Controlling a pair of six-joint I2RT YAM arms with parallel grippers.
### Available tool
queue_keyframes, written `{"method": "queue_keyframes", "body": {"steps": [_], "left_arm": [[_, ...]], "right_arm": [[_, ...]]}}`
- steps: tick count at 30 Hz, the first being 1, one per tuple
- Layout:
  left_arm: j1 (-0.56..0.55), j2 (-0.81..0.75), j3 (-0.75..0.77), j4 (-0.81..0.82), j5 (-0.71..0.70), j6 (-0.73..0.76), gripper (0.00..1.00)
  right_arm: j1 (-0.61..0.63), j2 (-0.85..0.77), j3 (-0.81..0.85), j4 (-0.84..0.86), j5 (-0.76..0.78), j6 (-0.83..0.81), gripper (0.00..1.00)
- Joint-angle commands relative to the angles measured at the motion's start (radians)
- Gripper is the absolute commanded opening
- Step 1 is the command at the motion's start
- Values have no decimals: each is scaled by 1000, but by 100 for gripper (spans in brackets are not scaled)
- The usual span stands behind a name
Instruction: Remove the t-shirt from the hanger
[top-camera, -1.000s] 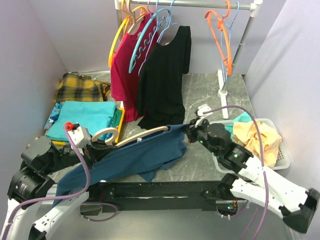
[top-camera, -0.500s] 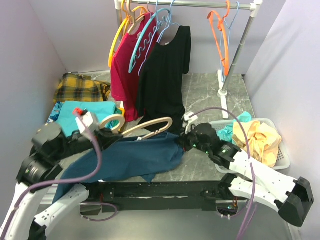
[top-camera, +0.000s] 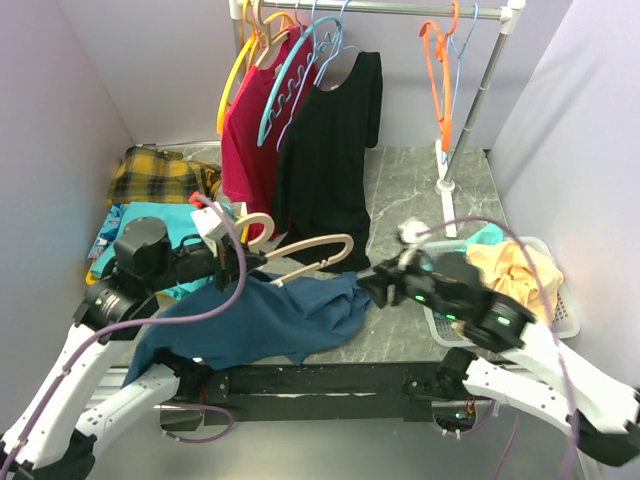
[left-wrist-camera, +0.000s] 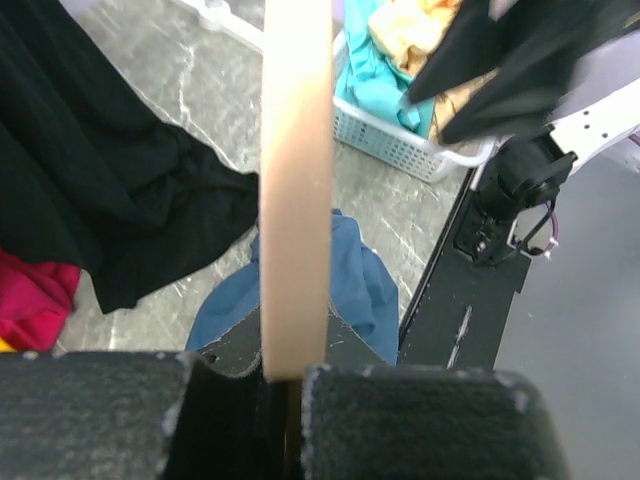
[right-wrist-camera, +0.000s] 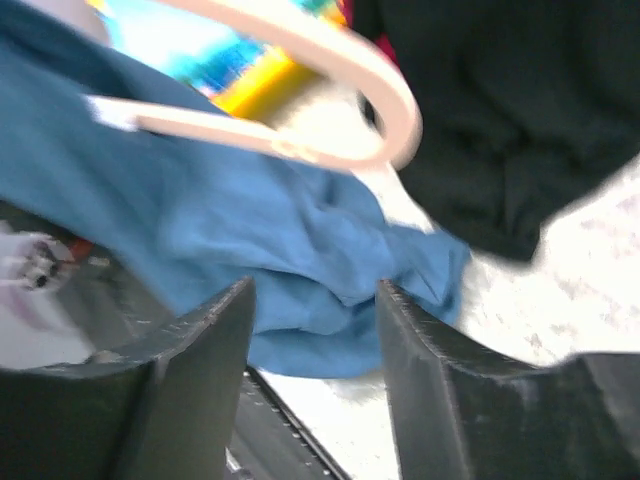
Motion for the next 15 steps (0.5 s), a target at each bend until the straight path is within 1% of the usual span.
{"method": "queue_keyframes", "body": {"steps": [1,3,5,7,8,9,11,15], "left_arm": [[-14,22,19,18,51,19,1],[-25,34,23,29,114,30,1],[-36,68,37,0,143,51,1],[-60,106,64,-38,181,91,1],[-73,120,75,-79,185,114,1],[-102,130,94,-91,177,119,1],[-129,144,101,-101,163,129,1],[-171,144,114,-100,177,143,1]], "right_arm": [[14,-104,113,-120,-89,-51,65],[17,-98,168,-111,-112,-91,67],[20,-62,220,-122,-115,-144,68],[25,32,308,-169,-109,-184,69],[26,65,334,-198,-110,-221,69],[32,127,372,-209,-118,-223,69],[45,171,389,-212,-139,-283,69],[60,239,386,-215,-199,-310,69]]}}
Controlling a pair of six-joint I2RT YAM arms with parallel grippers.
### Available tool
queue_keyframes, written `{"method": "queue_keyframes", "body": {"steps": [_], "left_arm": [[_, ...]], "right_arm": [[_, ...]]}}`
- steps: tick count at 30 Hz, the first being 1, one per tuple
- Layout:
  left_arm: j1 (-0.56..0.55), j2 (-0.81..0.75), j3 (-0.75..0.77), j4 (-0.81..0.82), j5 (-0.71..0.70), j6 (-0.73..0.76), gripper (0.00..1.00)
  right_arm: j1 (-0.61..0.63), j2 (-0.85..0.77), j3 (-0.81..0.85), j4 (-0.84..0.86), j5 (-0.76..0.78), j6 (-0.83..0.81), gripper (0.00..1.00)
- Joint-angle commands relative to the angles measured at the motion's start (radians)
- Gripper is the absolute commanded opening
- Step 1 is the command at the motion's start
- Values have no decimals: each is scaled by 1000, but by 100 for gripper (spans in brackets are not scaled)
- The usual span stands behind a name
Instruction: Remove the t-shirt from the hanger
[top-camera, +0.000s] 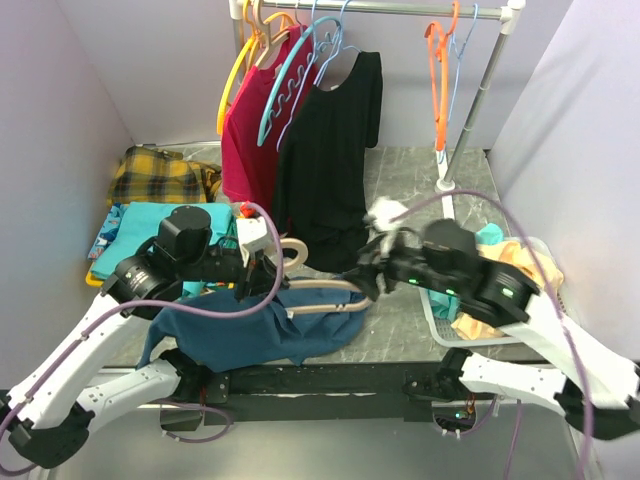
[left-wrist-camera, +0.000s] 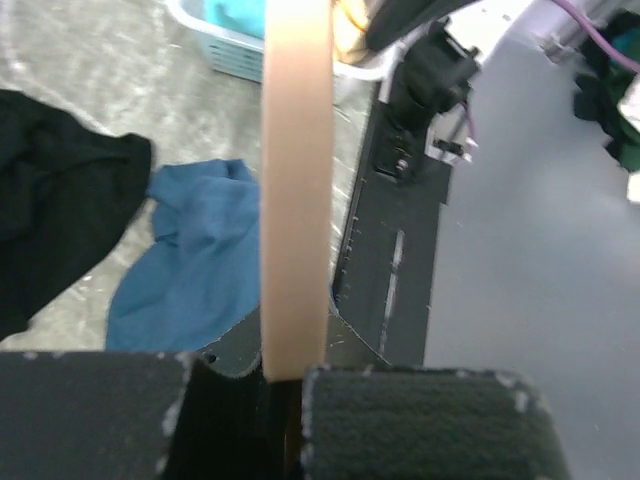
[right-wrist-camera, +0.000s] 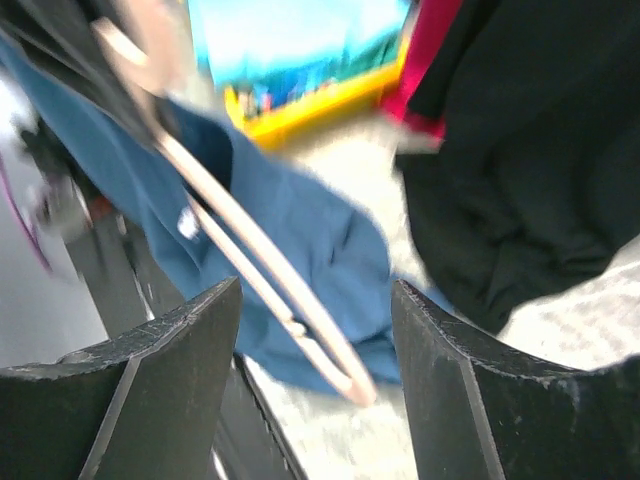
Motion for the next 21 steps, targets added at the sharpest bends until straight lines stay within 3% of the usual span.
{"method": "queue_keyframes", "body": {"steps": [1,14,17,20,21], "left_arm": [[-34,-12,65,-7,50,49,1],[-55,-15,111,-36,108,84,1],[-55,-38,102,-15,117,83,1],[-57,-56,85,4,106,71,1],[-55,-60,82,14,94,66,1]], "right_arm": [[22,59,4,-57,-87,-83,69],[35,99,-49,-71,-174,-118,70],[37,114,-39,-60,-205,-117,64],[35,126,-30,-45,-248,-114,29],[35,126,-28,-39,-254,-111,4]]}}
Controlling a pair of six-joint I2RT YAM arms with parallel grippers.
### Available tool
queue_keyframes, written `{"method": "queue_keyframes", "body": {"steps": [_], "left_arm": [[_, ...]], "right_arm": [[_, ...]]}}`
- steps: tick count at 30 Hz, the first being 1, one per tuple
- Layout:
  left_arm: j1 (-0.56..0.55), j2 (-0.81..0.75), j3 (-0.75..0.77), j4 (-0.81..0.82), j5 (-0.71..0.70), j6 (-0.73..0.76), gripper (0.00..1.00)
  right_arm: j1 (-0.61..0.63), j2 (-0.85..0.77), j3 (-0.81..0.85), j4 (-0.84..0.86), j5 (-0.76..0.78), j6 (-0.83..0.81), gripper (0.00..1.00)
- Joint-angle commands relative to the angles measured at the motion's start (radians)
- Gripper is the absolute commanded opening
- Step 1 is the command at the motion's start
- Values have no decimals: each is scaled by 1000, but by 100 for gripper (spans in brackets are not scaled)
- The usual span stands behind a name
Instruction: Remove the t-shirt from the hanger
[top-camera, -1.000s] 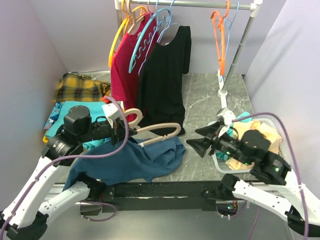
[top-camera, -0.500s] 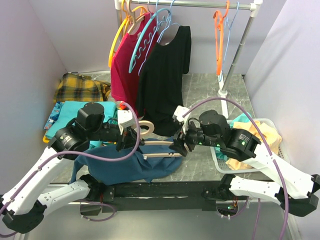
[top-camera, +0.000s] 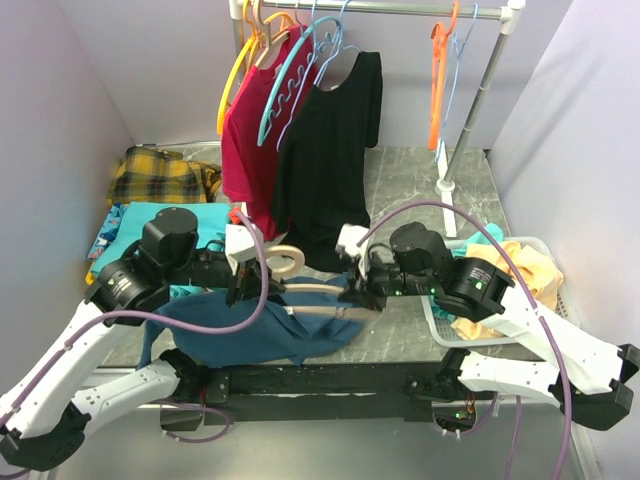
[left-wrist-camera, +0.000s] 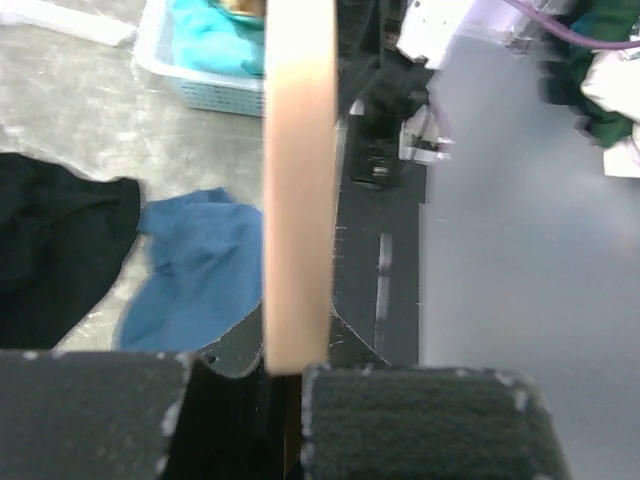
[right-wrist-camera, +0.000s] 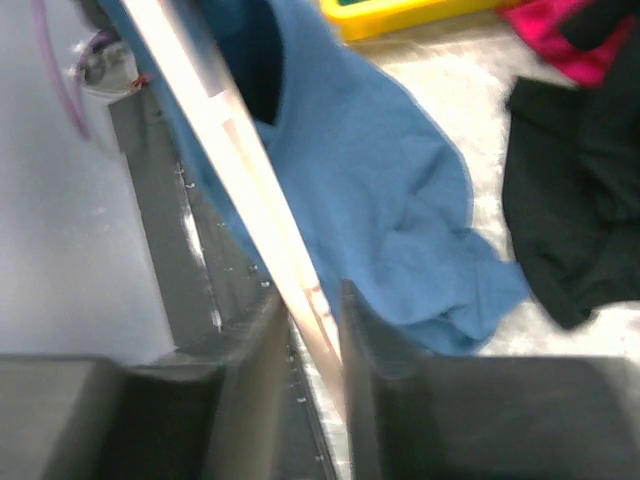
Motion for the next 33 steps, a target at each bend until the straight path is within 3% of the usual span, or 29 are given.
{"method": "queue_keyframes", "body": {"steps": [1,5,6,7,10,13,23,27,28,31,33], "left_arm": [[-5,-40,6,76,19,-14,1],[-5,-62,-51,134,-99,-72,2],[-4,-69,-57,139,-134,-83,9],[-5,-74,-62,144,-219,-87,38],[-4,-89,-71,132,-326,-134,69],[-5,-114,-76,137,-428,-143,80],[-5,-229,-123,183,-835,-244,86],[-4,-327,-164,214,-1040,-298,89],[-5,-336,-172,201,-1159,-323,91],[-4,-353,-187,112,-1219,-362,93],[-5,-359,-200,70,-1187,-390,93]], "right_arm": [[11,11,18,52,-55,3,0],[14,-15,12,37,-43,1,0],[15,-24,7,28,-31,1,0],[15,-33,7,17,-23,-2,0],[15,-78,3,-18,12,-3,0],[15,-115,12,-47,32,-3,0],[15,-191,41,-130,84,10,0],[14,-216,47,-164,125,12,0],[14,-233,47,-164,139,12,0],[15,-262,61,-164,185,18,0],[15,-282,73,-140,260,27,0]]}}
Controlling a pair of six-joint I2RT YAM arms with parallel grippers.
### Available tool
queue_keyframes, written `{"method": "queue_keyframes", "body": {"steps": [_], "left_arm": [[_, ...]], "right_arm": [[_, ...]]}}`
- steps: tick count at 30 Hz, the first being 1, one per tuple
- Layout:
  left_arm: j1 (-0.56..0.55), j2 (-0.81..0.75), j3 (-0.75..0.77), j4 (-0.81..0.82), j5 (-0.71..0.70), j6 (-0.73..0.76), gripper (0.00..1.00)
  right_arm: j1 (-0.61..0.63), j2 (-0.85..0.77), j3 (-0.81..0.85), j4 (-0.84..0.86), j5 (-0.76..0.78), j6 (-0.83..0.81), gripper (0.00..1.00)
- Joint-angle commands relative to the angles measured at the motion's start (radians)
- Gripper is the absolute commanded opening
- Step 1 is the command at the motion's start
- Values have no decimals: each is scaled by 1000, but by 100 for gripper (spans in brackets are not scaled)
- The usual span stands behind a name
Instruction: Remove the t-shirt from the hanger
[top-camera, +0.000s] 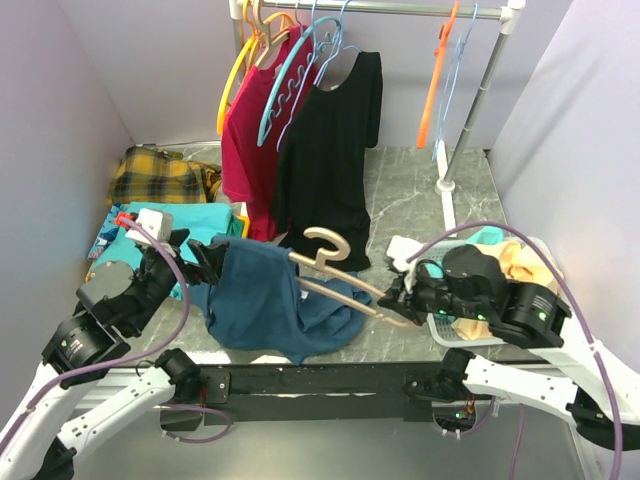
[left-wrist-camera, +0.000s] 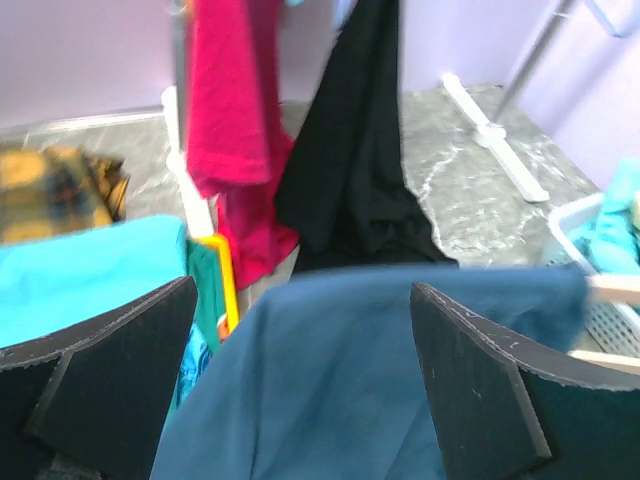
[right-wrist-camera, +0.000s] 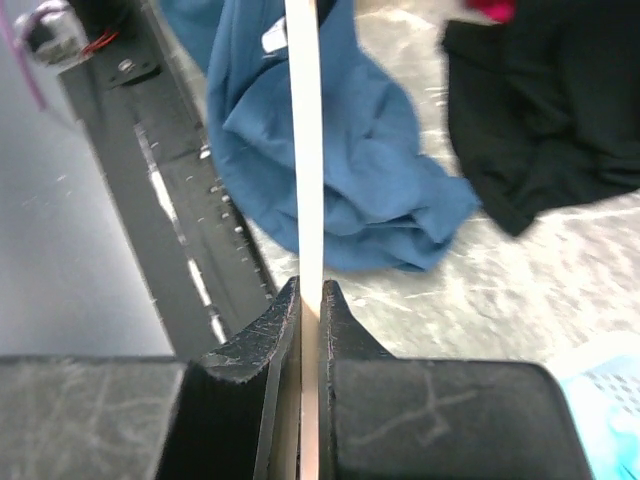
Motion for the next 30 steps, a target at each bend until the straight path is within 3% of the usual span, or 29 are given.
{"method": "queue_keyframes", "body": {"steps": [1,4,8,20,22,23,24,27,30], "left_arm": [[-2,-9,-33,-82,-69,-116,93],[-1,-50,-112,-61,-28,-157,91],[-2,-72,-191,-3,-27,-186,78],[-1,86,-218,216,110,-121,76],[-2,90,-228,253,113,-113,71],[-2,94,-230,264,117,-110,66],[-2,97,-231,272,119,-108,42],[-2,111,-233,286,88,-117,2],[-2,119,-216,253,32,-121,1]], "right_arm": [[-2,-76,76,82,151,24,0],[-2,-99,78,129,156,21,0],[-3,-101,80,154,153,26,0],[-2,-106,72,151,67,32,0],[-2,-98,69,146,62,30,0],[-2,-96,67,146,61,32,0],[-2,-93,64,148,58,32,0],[-3,-92,52,149,59,33,0],[-2,-92,38,145,90,41,0]]}}
